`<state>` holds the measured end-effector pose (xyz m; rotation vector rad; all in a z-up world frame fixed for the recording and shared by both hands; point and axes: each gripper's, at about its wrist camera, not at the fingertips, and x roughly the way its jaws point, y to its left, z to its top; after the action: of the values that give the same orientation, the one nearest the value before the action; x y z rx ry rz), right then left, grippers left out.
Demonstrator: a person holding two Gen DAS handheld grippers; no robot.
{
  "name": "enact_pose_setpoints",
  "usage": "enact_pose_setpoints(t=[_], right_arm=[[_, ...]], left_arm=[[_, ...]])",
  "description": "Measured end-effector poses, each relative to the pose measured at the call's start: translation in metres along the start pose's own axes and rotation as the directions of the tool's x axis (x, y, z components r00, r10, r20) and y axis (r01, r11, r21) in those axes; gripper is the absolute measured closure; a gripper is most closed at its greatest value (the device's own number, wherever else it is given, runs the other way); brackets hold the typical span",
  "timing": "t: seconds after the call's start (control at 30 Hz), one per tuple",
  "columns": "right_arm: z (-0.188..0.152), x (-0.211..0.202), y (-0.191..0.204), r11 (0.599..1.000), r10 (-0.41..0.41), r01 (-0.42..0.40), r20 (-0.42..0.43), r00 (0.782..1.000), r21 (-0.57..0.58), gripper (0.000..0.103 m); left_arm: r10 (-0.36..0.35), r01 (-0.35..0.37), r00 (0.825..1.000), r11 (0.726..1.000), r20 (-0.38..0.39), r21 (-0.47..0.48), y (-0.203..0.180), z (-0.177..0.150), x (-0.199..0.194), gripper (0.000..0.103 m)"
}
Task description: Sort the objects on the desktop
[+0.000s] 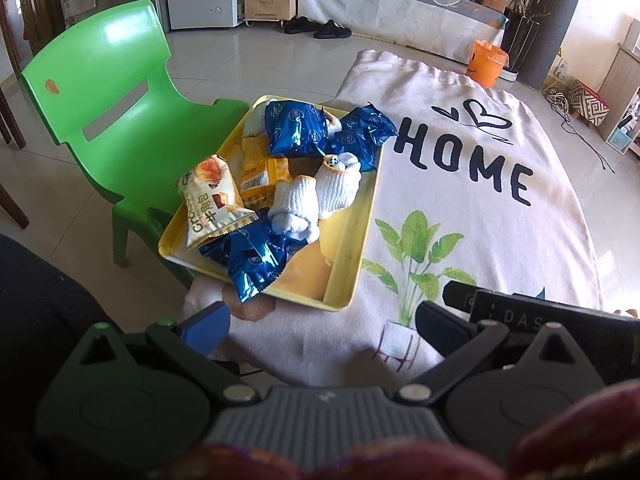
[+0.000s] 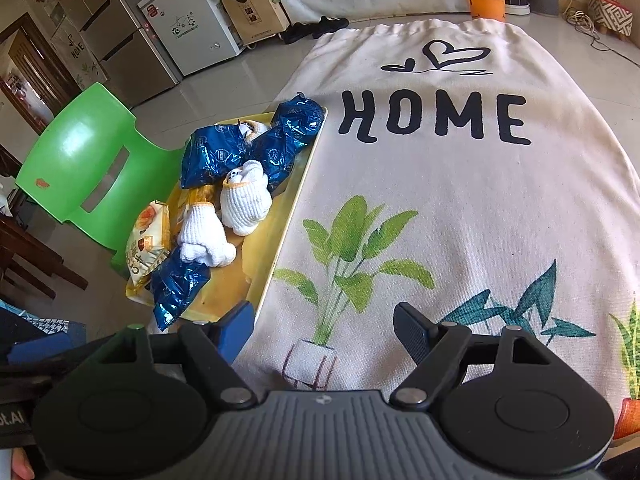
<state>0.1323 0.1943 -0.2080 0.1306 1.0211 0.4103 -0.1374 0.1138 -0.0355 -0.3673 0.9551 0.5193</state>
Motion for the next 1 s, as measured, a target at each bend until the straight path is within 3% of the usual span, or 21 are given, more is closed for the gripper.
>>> enact_pose_setpoints(t=[0.37,0.63,1.0], right_arm=[[0.007,-0.003,0.003,1.0,-0.007,0.007,0.0,1.0,-0.023,0.025],[0.029,-0.006,0.017,0.985,-0.079,0.077,-0.008,0.997,-0.155,0.02],[0.043,0.017,0.029,0.974,-0.08,0.064,-0.064,0.995,-0.218,0.019]], left_arm=[[0.032,-0.032,0.999,0.999,-0.008,0.027,0.001,0.002,0.009,0.001],[0.05,-0.049,0.998,0.998,-0.028,0.038,0.002,0.002,0.017,0.001],[0.082,-0.08,0.994,0.996,-0.066,0.043,-0.001,0.007,0.028,0.001]])
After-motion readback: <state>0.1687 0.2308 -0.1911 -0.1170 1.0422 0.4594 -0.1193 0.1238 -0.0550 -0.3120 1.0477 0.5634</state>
